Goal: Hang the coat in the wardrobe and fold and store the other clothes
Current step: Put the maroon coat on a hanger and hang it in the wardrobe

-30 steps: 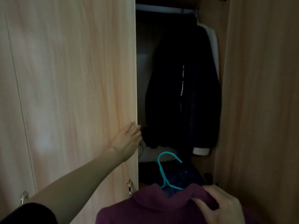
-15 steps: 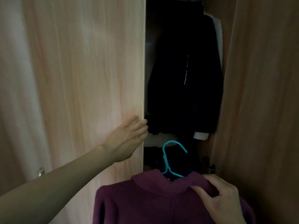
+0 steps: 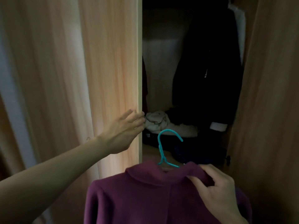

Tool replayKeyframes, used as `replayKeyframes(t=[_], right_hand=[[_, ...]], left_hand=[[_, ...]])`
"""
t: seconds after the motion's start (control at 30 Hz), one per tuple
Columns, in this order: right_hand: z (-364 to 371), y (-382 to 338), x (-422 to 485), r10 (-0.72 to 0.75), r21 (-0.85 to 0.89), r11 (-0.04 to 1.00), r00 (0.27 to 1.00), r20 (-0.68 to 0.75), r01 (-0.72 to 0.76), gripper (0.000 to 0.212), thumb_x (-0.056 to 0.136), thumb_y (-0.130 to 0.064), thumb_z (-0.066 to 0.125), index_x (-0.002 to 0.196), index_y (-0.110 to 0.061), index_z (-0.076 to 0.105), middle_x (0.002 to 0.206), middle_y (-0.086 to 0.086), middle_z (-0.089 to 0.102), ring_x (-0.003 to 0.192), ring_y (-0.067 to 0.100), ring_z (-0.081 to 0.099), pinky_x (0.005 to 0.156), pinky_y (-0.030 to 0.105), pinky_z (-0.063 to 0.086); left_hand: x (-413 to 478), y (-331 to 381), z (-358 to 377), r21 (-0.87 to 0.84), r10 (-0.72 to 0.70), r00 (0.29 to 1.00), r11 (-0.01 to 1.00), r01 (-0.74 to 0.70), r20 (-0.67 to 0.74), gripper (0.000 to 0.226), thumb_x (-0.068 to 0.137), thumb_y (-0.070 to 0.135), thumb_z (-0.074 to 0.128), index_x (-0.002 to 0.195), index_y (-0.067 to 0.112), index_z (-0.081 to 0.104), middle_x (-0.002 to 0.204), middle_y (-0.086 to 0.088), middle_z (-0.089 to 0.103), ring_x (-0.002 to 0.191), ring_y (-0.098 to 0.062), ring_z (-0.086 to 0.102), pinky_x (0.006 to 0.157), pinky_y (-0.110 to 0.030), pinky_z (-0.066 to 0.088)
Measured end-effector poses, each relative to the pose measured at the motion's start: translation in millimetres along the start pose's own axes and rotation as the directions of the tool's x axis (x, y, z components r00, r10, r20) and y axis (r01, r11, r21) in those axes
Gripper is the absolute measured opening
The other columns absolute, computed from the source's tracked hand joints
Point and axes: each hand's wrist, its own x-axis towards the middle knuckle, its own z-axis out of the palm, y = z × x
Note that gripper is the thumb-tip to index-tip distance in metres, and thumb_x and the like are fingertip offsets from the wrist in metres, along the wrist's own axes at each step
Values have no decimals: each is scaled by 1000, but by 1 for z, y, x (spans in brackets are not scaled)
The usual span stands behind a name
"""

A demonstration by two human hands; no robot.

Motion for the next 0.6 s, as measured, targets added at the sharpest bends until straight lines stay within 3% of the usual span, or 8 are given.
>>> replayKeyframes(t=[0.17, 0.3, 0.47, 0.6], right_hand=[[-4, -26, -6, -72, 104, 992, 997, 28, 69, 38, 78, -50, 72, 91, -15, 76, 80, -16, 68, 72, 3, 66, 63, 19, 51], [-1, -44, -2, -114, 160, 981, 993, 26, 108, 36, 80, -50, 71, 90, -15, 75, 81, -14, 67, 72, 6, 66, 62, 25, 52], [12, -65, 6, -162, 195, 969, 986, 28, 154, 32, 80, -47, 72, 90, -17, 75, 82, -18, 67, 74, 6, 67, 61, 24, 53], [31, -83, 15, -206, 215, 957, 978, 22, 196, 35, 79, -48, 71, 91, -15, 75, 82, -18, 68, 73, 4, 67, 63, 20, 52]], left_hand=[[-47, -5, -36, 1, -65, 993, 998, 66, 102, 56, 87, 24, 54, 142, 12, 49, 149, -10, 45, 147, -29, 25, 119, -51, 24], [-90, -12, -52, -12, -109, 988, 994, 111, 109, 62, 79, 20, 66, 139, 11, 52, 147, -9, 48, 148, -26, 23, 118, -48, 27], [-138, -23, -55, 4, -171, 981, 985, 171, 87, 68, 74, 10, 67, 140, 11, 51, 150, -9, 45, 150, -19, 1, 121, -37, 5], [-167, -34, -58, -65, -202, 976, 976, 207, 77, 65, 74, 4, 68, 137, 12, 55, 148, -7, 48, 148, -21, 25, 119, -42, 25]])
